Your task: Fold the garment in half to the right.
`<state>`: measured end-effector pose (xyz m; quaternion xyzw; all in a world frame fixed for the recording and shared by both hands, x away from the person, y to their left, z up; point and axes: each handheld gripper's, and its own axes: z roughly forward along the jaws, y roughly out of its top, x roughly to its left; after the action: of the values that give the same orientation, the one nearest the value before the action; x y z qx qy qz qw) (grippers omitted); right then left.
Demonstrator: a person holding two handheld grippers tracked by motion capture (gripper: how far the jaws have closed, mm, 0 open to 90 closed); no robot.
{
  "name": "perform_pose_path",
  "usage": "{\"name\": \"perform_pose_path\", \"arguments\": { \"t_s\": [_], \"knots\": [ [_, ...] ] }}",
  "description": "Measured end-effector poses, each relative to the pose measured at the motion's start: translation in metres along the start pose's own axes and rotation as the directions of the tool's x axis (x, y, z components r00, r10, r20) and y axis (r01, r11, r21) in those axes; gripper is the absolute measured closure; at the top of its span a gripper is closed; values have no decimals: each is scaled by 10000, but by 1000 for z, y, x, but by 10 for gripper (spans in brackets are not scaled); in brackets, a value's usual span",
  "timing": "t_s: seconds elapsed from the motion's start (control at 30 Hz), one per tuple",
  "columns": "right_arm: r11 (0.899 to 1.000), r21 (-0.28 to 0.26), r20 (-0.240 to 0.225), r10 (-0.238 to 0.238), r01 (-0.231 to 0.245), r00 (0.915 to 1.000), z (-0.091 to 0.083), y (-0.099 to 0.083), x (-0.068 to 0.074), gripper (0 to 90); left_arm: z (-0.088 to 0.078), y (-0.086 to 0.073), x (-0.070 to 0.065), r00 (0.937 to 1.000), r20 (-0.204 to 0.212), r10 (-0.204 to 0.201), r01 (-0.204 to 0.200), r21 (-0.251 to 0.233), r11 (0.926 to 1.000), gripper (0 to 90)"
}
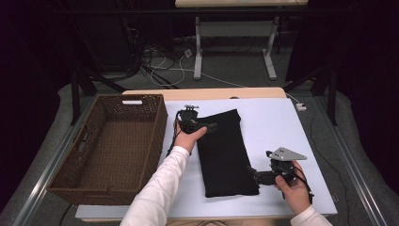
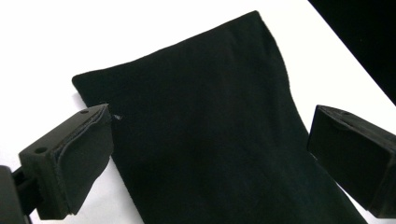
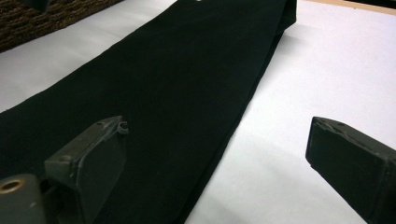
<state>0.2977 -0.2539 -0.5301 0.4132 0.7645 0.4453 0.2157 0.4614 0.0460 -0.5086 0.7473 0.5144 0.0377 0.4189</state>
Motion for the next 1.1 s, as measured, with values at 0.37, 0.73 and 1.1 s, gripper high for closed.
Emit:
{"name": "perform_pose_path", "arguments": {
  "t_s": [0.37,0.73,1.1],
  "knots": [
    [10000,29,-5,29,-29,10000,1,0,1,54,9,2,8,9997,-76,-238,238,24,9997,13],
    [10000,89,-40,39,-39,10000,1,0,1,55,19,0,16,9980,-435,-458,474,375,9982,52],
    [9999,153,-71,41,-40,10000,1,0,1,61,28,-1,27,9934,-801,-818,867,596,9945,160]
  ]
}}
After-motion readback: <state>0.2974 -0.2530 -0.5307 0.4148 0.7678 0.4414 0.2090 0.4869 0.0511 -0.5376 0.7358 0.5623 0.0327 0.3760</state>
